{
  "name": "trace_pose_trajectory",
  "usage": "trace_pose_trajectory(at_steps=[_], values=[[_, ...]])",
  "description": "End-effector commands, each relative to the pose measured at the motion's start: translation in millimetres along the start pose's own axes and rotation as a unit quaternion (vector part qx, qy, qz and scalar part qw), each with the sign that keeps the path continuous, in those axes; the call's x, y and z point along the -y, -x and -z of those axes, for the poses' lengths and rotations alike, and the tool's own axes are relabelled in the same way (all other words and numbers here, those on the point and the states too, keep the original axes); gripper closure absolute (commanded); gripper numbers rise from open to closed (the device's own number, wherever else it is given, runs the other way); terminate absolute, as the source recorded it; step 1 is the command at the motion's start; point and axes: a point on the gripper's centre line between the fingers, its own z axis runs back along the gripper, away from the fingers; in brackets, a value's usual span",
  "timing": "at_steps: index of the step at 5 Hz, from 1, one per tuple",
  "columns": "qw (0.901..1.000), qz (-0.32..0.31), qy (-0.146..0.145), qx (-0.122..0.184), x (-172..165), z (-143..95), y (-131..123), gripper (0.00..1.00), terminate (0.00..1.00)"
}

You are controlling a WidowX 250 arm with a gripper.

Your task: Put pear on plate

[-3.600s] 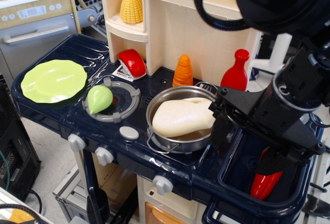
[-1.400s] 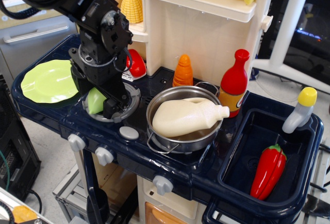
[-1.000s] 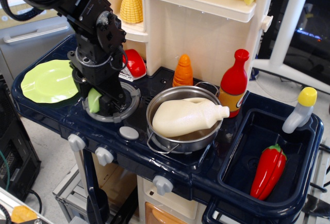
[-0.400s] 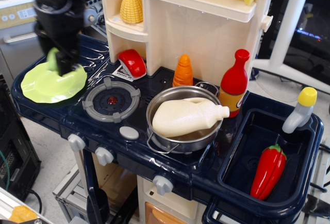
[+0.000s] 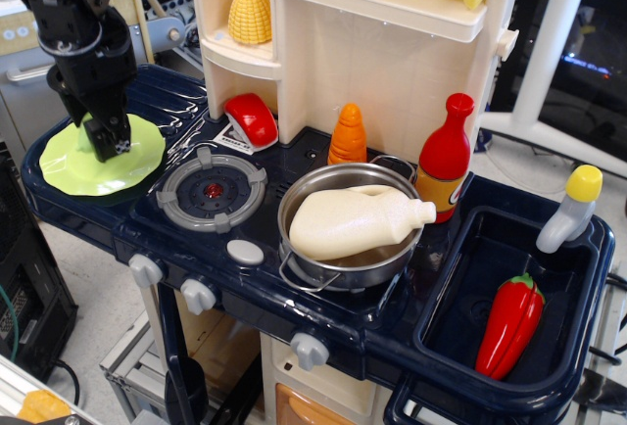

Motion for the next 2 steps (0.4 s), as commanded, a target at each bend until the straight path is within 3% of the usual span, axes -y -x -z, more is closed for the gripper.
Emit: trace_pose_trajectory(at_steps=[1, 2], values=[[0.9994, 0.007, -0.015, 0.032, -8.7, -8.3, -10.3, 0.0, 0.0], [0.9994, 0.007, -0.015, 0.032, -8.7, -8.3, -10.3, 0.0, 1.0]])
